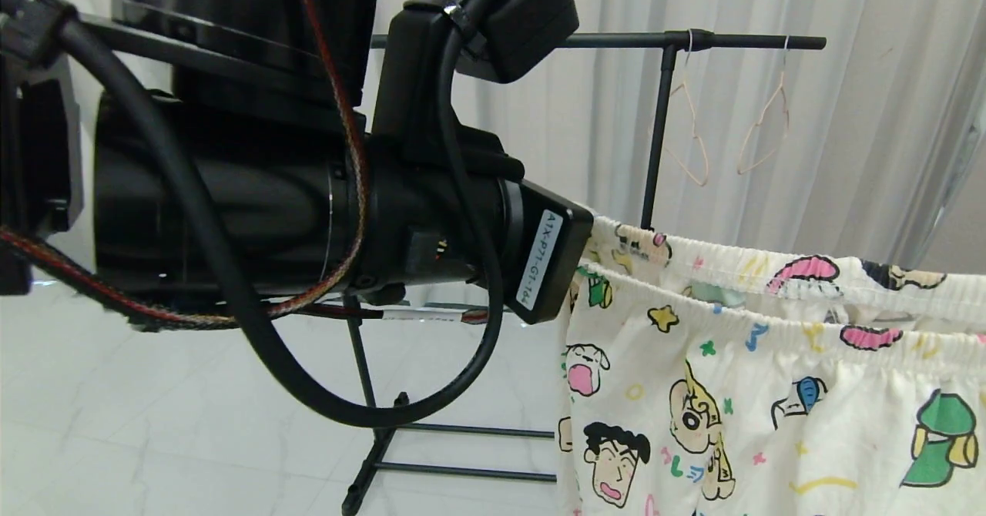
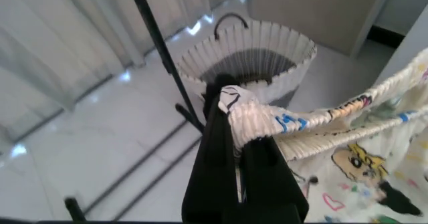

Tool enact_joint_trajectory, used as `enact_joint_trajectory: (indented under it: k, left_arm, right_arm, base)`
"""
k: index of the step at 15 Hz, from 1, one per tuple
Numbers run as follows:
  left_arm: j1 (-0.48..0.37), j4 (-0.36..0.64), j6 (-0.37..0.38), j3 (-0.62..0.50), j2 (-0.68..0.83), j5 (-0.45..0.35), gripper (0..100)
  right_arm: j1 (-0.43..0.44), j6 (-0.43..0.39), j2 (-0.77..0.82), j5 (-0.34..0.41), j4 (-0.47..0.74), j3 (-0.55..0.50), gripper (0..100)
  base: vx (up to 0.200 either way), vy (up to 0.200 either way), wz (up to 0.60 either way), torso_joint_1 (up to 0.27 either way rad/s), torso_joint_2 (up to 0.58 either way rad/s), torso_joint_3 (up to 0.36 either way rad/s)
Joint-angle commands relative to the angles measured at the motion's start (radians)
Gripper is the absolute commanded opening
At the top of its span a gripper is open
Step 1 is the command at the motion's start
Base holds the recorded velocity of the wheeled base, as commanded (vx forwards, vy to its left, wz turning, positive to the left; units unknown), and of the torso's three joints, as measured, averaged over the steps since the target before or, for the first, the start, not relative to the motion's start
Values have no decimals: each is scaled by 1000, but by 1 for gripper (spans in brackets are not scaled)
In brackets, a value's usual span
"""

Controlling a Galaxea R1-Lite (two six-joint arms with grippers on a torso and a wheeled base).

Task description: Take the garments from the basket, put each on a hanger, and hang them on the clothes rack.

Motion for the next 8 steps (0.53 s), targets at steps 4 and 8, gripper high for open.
enact_joint_trajectory:
  k: [4, 8]
  left_arm:
    - [-80, 358, -258, 37, -254, -94, 0]
    - [-232, 361, -460, 138, -330, -45, 0]
  right_arm:
    - [-83, -5, 219, 4, -203, -104, 0]
    - [-51, -5, 350, 4, -203, -262, 0]
  base:
    - [0, 0, 0, 0, 0, 0]
    - [0, 0, 0, 0, 0, 0]
